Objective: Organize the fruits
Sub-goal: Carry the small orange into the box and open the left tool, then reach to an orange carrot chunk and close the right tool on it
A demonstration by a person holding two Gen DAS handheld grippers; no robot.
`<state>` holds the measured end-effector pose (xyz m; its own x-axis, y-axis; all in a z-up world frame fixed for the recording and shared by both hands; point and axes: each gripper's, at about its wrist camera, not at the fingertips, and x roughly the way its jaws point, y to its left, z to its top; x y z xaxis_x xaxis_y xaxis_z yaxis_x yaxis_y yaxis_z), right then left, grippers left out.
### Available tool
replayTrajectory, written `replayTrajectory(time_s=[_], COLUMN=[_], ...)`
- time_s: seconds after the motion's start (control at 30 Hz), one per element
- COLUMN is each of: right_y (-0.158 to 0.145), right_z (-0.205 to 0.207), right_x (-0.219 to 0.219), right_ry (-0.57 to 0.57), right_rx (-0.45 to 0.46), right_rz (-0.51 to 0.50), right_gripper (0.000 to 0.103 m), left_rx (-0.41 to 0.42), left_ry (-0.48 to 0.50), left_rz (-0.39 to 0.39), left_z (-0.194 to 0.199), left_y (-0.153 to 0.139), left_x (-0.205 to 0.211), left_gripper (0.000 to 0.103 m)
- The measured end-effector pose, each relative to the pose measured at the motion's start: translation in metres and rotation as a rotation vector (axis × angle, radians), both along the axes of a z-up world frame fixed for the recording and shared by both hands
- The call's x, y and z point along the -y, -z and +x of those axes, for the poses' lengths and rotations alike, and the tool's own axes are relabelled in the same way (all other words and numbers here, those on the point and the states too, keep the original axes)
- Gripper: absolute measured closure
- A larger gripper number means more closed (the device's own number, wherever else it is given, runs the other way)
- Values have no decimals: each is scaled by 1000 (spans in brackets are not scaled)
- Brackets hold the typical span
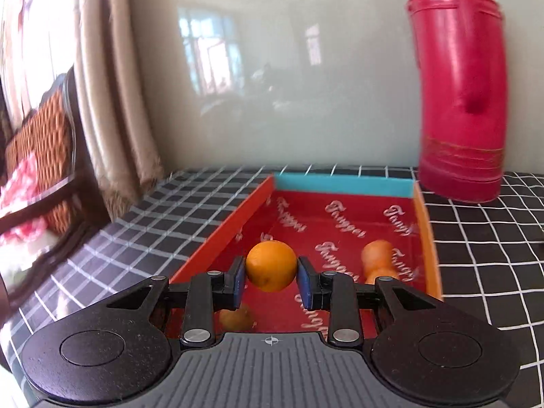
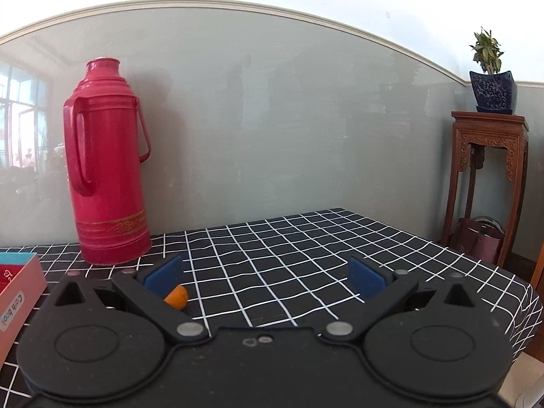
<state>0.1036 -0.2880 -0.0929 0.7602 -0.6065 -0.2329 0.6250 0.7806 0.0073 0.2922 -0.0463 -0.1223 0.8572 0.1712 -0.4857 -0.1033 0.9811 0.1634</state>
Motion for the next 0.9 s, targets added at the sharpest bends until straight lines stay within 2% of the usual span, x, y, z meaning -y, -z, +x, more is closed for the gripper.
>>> replayTrajectory(time_s=[0.1, 0.13, 0.2, 0.23, 0.33, 0.53, 0.73, 0.9], right_y=[2, 3, 4, 4, 6, 9, 13, 19], right_z=[5, 6, 9, 11, 16, 27, 39, 57], right_x=[-1, -2, -4, -5, -8, -15, -19, -24], right_ry=[-5, -7, -9, -12, -30, -63, -89, -123], right_rx=[-14, -19, -28, -33, -47, -72, -98, -155], right_rz=[-2, -2, -6, -5, 12, 25, 62, 82], right_gripper=[6, 6, 6, 6, 6, 6, 6, 6], left_rx=[-43, -40, -8, 22, 82, 66, 102, 90], left_ry=[-28, -35, -43, -50, -32, -48, -61, -74], left_rz=[-45, -52, -41, -23, 8, -44, -58, -63], left_z=[4, 3, -6, -10, -22, -34, -62, -87], left_y=[4, 4, 2, 0, -10, -17, -30, -27], left_x=[-11, -13, -13, -13, -11, -30, -51, -70], left_gripper=[69, 59, 13, 8, 5, 3, 3, 0])
